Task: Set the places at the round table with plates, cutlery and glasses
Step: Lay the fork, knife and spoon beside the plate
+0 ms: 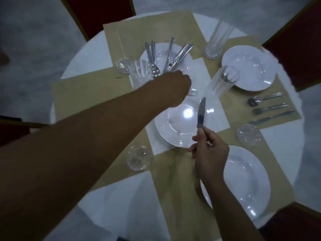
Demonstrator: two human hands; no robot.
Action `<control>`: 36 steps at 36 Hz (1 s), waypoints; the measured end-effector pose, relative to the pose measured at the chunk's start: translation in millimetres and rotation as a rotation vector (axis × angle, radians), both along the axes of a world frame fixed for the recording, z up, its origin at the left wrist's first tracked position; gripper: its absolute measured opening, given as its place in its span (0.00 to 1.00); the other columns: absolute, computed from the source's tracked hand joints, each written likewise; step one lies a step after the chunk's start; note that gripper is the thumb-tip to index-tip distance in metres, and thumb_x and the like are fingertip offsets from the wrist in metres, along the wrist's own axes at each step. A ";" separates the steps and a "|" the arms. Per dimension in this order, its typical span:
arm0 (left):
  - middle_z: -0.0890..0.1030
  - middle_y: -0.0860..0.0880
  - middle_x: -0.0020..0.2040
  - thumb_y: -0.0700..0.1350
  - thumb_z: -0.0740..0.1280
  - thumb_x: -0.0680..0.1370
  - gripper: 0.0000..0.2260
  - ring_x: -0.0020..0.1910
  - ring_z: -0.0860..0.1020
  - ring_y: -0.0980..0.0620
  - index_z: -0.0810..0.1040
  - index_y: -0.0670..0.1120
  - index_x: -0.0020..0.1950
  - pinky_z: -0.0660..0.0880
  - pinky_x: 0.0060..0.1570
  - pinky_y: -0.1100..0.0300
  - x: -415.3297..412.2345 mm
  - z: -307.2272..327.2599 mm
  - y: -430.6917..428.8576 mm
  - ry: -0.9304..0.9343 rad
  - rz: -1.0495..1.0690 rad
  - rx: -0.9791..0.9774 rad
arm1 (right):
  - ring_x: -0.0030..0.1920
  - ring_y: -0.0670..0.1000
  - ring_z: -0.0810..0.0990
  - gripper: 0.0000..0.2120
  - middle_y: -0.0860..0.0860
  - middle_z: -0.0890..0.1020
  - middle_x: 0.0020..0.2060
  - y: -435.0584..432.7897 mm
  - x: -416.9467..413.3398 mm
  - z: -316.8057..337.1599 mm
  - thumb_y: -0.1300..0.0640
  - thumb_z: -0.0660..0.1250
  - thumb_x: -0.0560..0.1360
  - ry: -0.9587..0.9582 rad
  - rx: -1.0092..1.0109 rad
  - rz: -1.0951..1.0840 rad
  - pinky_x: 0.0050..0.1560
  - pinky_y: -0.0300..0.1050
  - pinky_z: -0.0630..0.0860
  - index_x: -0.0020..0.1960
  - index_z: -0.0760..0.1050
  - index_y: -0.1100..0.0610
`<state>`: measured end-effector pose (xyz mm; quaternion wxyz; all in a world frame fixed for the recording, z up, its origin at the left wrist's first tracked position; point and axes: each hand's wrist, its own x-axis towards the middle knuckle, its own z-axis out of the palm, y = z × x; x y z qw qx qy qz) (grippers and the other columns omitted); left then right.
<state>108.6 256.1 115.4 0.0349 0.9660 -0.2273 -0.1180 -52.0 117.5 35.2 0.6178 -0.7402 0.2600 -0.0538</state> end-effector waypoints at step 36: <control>0.84 0.58 0.36 0.50 0.74 0.73 0.04 0.37 0.81 0.65 0.82 0.58 0.45 0.70 0.35 0.71 -333.0 -102.1 68.0 0.384 1.225 -0.810 | 0.38 0.39 0.78 0.02 0.40 0.81 0.35 1.4 -141.6 -59.4 0.54 0.75 0.73 0.369 -0.510 0.763 0.37 0.27 0.66 0.43 0.84 0.51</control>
